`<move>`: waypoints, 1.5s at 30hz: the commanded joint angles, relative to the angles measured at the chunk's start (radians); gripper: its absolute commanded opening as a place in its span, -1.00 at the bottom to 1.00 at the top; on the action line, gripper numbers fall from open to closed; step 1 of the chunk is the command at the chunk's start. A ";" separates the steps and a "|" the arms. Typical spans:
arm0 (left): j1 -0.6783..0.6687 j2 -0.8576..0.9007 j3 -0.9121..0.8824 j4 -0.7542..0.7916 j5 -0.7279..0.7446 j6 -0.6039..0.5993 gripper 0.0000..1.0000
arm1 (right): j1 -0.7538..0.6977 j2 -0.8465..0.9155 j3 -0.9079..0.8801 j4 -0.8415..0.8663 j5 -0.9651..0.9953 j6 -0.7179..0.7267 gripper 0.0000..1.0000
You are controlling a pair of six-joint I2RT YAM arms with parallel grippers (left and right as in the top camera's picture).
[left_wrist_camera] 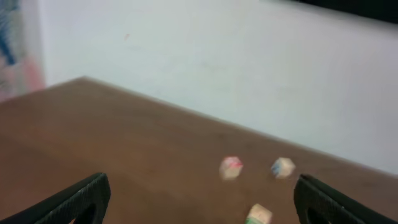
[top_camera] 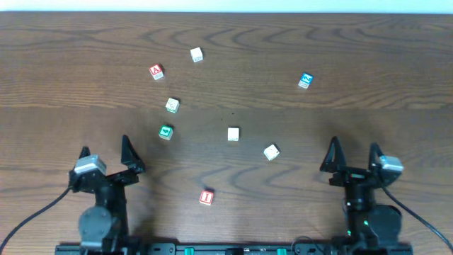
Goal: Spell out Ai2
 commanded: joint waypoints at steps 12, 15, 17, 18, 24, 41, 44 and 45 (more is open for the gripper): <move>0.006 0.320 0.870 -0.358 0.176 0.045 0.91 | -0.008 0.270 0.720 -0.429 0.104 -0.032 0.99; 0.006 0.471 1.064 -0.530 0.189 0.045 0.91 | -0.008 0.411 0.878 -0.567 0.103 -0.010 0.98; 0.006 0.563 1.172 -0.639 0.195 0.047 0.91 | -0.008 0.501 0.971 -0.649 0.091 -0.002 0.98; 0.006 0.608 1.221 -0.694 0.199 0.049 0.91 | -0.008 0.546 1.015 -0.690 0.078 -0.002 0.98; 0.006 0.902 1.456 -1.041 0.222 0.047 0.91 | -0.008 0.844 1.247 -0.994 -0.012 -0.003 0.99; 0.006 1.453 1.476 -1.032 0.292 0.002 0.91 | -0.006 1.378 1.309 -1.274 -0.392 -0.093 0.98; 0.006 1.542 1.476 -0.948 0.222 -0.089 0.91 | -0.006 1.419 1.309 -1.275 -0.393 -0.093 0.98; 0.006 1.570 1.476 -0.929 0.211 -0.103 0.91 | -0.006 1.426 1.309 -1.275 -0.389 -0.093 0.98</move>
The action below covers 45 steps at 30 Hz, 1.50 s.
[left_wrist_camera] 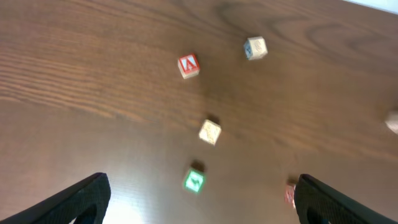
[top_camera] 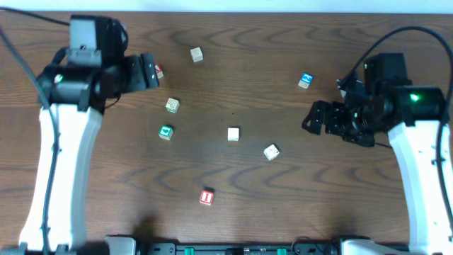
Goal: Spell out Ai2
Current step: 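Raise both arms and move the left gripper above the red A block, then lower the left gripper and grasp the red A block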
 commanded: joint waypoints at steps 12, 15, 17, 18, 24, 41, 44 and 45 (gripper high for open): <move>0.006 0.471 0.208 0.098 0.003 -0.113 0.91 | -0.003 0.014 0.017 -0.013 0.024 -0.021 0.98; 0.006 0.552 0.276 0.090 0.002 -0.127 0.91 | -0.003 0.014 0.016 -0.014 0.025 -0.021 0.99; 0.009 0.590 0.298 0.091 -0.001 -0.170 0.91 | -0.003 0.014 0.016 -0.014 0.024 -0.021 0.99; 0.013 0.609 0.306 0.093 -0.001 -0.201 0.91 | -0.003 0.014 0.016 -0.014 0.025 -0.021 0.99; 0.037 0.724 0.341 0.105 0.008 -0.343 0.91 | -0.003 0.014 0.016 -0.027 0.043 -0.021 0.98; 0.038 0.809 0.341 0.243 0.059 -0.391 0.91 | -0.003 0.014 -0.030 -0.027 0.065 -0.021 0.99; 0.038 0.809 0.341 0.250 0.055 -0.390 0.91 | -0.003 0.014 -0.030 -0.024 0.065 -0.021 0.98; 0.038 0.809 0.341 0.250 0.051 -0.390 0.91 | -0.003 0.014 -0.030 -0.023 0.065 -0.021 0.98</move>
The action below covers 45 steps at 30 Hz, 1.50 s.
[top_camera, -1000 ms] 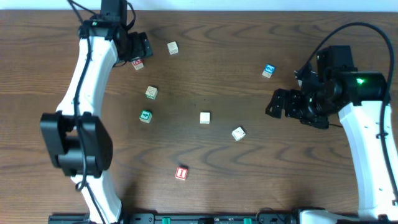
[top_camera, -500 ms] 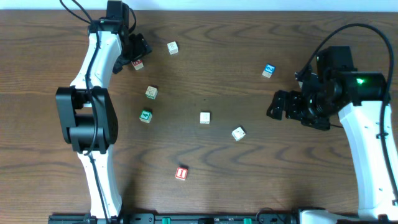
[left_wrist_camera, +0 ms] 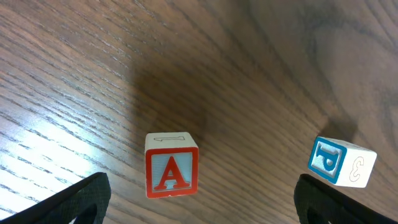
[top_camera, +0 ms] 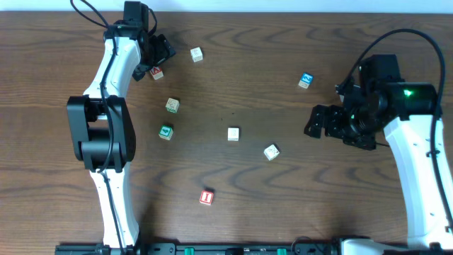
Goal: Spell out Ai2
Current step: 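Lower the left gripper and grasp the red A block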
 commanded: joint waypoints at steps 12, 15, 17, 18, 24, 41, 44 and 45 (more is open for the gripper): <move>0.000 0.018 0.002 0.004 -0.035 -0.011 0.91 | -0.003 -0.006 -0.008 0.007 0.006 -0.011 0.99; -0.001 0.018 -0.010 0.010 -0.038 -0.011 0.91 | -0.003 -0.006 -0.008 0.006 0.007 -0.011 0.99; -0.002 0.019 -0.013 0.010 -0.053 -0.011 0.91 | -0.003 -0.006 -0.008 0.006 0.006 -0.011 0.99; -0.002 0.022 -0.013 0.010 -0.053 -0.011 0.91 | -0.003 -0.006 -0.008 0.006 0.006 -0.011 0.99; -0.012 0.056 -0.013 0.007 -0.045 -0.011 0.91 | -0.003 -0.006 -0.008 0.006 0.007 -0.011 0.98; -0.022 0.089 -0.013 0.020 -0.105 -0.011 0.24 | -0.003 -0.006 -0.008 0.007 0.007 -0.011 0.98; -0.022 0.089 -0.013 0.018 -0.112 -0.011 0.19 | -0.003 -0.006 -0.008 0.010 0.007 -0.011 0.99; -0.022 0.089 -0.013 0.018 -0.112 -0.011 0.17 | -0.003 -0.006 -0.008 0.011 0.007 -0.011 0.98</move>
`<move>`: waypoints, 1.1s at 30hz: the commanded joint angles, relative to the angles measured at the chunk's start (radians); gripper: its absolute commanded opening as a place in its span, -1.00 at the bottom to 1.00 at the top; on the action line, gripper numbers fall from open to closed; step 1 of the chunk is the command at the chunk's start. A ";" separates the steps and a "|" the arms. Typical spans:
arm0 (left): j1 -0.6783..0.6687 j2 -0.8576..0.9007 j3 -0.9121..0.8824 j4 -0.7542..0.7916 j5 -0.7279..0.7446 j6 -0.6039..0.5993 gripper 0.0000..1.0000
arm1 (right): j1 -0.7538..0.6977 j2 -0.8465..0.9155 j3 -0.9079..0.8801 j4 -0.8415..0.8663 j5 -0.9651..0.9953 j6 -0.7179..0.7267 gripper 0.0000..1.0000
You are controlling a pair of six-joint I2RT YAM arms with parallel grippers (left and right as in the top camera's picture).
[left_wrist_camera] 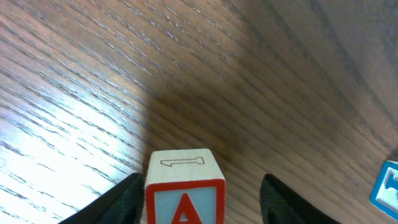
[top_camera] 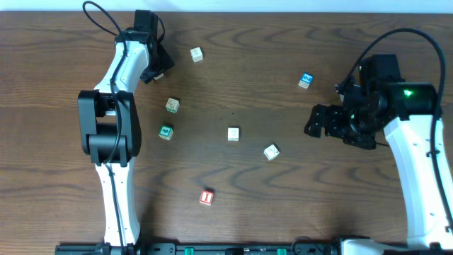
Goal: Spell out Ai2
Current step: 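Lower the left gripper and grasp the red A block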
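Note:
The red "A" block (left_wrist_camera: 185, 190) stands on the table between the fingers of my left gripper (left_wrist_camera: 204, 202). That gripper is open: the left finger is against the block and the right finger stands off it with a gap. In the overhead view my left gripper (top_camera: 153, 69) covers this block at the far left. A red "I" block (top_camera: 206, 197) lies near the front middle. Over the right side, beside a blue block (top_camera: 305, 80), my right gripper (top_camera: 317, 120) hangs open and holds nothing.
Other letter blocks are scattered about: a white one (top_camera: 196, 54) at the back, a pale one (top_camera: 172, 105), a green one (top_camera: 165, 132), a white one (top_camera: 233, 134) at the centre and another (top_camera: 271, 151). A blue-faced block (left_wrist_camera: 388, 186) shows at the right edge.
My left gripper has come down around the "A" block and its fingers have narrowed, so the block now sits between them. The right arm has not moved.
Both arms first rested at the front edge with open grippers. Then both were raised over the table, the left above the "A" block. The left then hung close over that block, and now its fingers straddle it.

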 commanded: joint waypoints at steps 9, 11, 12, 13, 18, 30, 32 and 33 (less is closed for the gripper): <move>0.001 0.011 -0.010 -0.011 -0.027 0.014 -0.30 | -0.003 -0.006 -0.008 0.004 0.006 -0.011 0.98; -0.005 0.011 -0.010 -0.013 -0.026 0.057 -0.40 | -0.003 -0.006 -0.008 0.004 0.006 -0.011 0.98; -0.008 0.010 -0.010 -0.015 -0.027 0.077 -0.40 | -0.003 -0.006 -0.008 0.005 0.006 -0.011 0.99; -0.015 0.010 -0.010 -0.019 -0.027 0.104 -0.40 | -0.003 -0.006 -0.008 0.005 0.006 -0.011 0.98; -0.054 -0.006 -0.006 -0.058 -0.028 0.184 -0.34 | -0.003 -0.006 -0.008 0.003 0.006 -0.011 0.98; -0.175 -0.161 -0.006 -0.261 -0.080 0.270 -0.35 | -0.003 -0.006 -0.008 0.004 0.006 -0.011 0.99; -0.204 -0.165 -0.006 -0.325 -0.078 0.267 -0.35 | -0.003 -0.006 -0.008 0.003 0.006 -0.010 0.99; -0.217 -0.162 -0.007 -0.347 -0.078 0.261 -0.37 | -0.003 -0.006 -0.008 0.003 0.006 -0.010 0.98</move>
